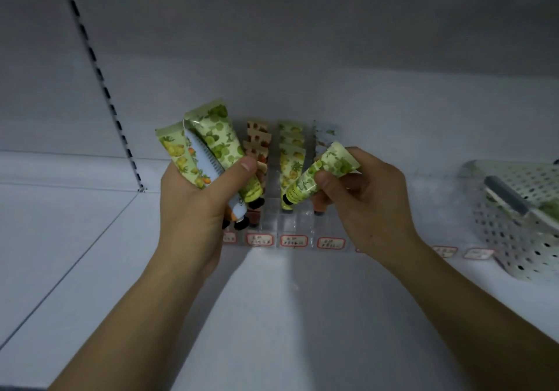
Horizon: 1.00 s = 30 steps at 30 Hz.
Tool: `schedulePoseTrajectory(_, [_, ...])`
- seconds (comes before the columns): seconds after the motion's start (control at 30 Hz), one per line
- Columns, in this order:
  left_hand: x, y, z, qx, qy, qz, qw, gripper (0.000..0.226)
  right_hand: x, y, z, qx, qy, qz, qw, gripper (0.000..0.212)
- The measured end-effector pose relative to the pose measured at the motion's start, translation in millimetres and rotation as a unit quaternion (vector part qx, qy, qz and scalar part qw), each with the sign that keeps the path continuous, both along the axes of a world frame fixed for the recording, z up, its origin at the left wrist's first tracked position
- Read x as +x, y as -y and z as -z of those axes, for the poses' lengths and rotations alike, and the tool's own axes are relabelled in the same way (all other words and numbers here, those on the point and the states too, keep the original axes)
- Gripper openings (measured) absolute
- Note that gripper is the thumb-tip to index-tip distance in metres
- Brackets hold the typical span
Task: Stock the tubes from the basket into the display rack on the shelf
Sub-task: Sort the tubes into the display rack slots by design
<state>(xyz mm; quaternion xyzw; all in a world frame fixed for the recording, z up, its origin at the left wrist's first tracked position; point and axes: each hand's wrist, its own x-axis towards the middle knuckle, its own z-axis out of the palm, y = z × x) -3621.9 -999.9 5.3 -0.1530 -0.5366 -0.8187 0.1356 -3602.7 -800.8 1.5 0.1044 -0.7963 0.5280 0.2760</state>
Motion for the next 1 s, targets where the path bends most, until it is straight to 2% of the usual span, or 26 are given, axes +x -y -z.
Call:
schedulePoseTrajectory(0.13, [1.4, 2.3, -2.9, 0.033, -0.013, 0.020, 0.999, 0.018, -7.3, 7.4, -0.9, 0.100, -0.021, 0.047, 0.994, 0.005])
schedulePoseTrajectory(0.23, [1.4, 3.3, -3.2, 0.041, -0.019, 0.033, 0.998, 0.018, -13.9, 12.6, -12.6, 0.193, -0.057, 0.094, 0.975, 0.026])
schedulePoseTrajectory(0.3, [0.8, 3.5, -2.7, 0.042, -0.016, 0.036, 0.998, 0.020, -17.4, 16.7, -24.4, 0.230, -0.052, 0.097, 0.967, 0.036])
schedulePoseTrajectory(0.4, [-0.2, 3.5, -2.0, 0.041, -0.013, 0.033, 0.999, 0.020, -20.5, 20.4, -35.4, 0.276, -0.030, 0.080, 0.957, 0.037])
schedulePoseTrajectory(0.53, [-1.2, 3.4, -0.9, 0.042, -0.011, 0.035, 0.998, 0.020, -22.1, 16.3, -38.7, 0.276, -0.022, 0.075, 0.958, 0.044])
schedulePoseTrajectory(0.67, [-1.8, 3.7, -1.0, 0.042, -0.014, 0.036, 0.998, 0.016, -20.8, 18.8, -30.7, 0.277, -0.059, 0.068, 0.957, 0.054])
schedulePoseTrajectory(0.83, [-1.6, 2.2, 1.8, 0.022, -0.030, 0.039, 0.999, 0.011, -17.8, 24.0, -13.5, 0.254, -0.040, 0.079, 0.963, 0.042])
schedulePoseTrajectory(0.9, [-1.4, 1.0, 3.5, 0.006, -0.036, 0.038, 0.999, 0.018, -16.0, 24.2, -7.9, 0.260, -0.077, 0.099, 0.957, 0.042])
schedulePoseTrajectory(1.0, [0.1, -2.0, 5.9, -0.018, -0.047, 0.041, 0.998, 0.014, -15.7, 20.5, -3.1, 0.246, -0.111, 0.105, 0.957, 0.045])
